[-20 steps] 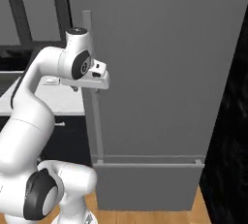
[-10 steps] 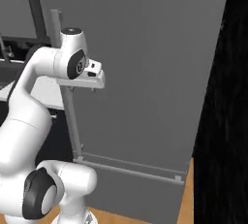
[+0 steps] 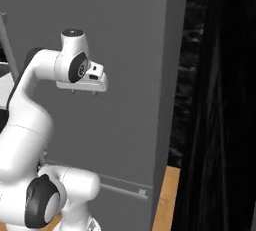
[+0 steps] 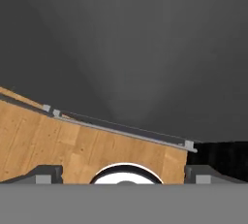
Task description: Navigate to the fridge.
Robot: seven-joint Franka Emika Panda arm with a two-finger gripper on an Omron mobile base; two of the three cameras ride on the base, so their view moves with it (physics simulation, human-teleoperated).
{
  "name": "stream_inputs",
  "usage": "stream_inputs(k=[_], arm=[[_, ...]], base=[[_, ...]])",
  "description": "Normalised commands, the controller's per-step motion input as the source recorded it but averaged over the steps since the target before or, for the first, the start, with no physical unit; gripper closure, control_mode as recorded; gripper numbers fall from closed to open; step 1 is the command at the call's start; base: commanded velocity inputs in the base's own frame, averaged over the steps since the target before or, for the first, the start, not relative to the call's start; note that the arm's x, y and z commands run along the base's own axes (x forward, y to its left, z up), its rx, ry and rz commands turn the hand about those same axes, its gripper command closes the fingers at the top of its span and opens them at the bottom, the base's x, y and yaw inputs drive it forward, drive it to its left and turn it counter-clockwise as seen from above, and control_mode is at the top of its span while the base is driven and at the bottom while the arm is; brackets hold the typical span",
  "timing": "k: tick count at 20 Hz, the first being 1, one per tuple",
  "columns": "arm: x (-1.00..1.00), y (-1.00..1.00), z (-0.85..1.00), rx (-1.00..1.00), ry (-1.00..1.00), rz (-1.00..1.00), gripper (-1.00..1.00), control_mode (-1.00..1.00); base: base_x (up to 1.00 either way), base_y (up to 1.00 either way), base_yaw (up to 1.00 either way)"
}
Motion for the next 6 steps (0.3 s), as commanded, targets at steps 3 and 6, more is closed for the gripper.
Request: stream_inputs(k=[3,6], arm=[[0.00,0.00,0.00,0.00,0.00,0.00,-1.00,1.00],[0.00,0.00,0.00,0.00,0.00,0.00,-1.00,1.00]], base=[[0.36,-0.08,0.01],[0.00,0.00,0.01]])
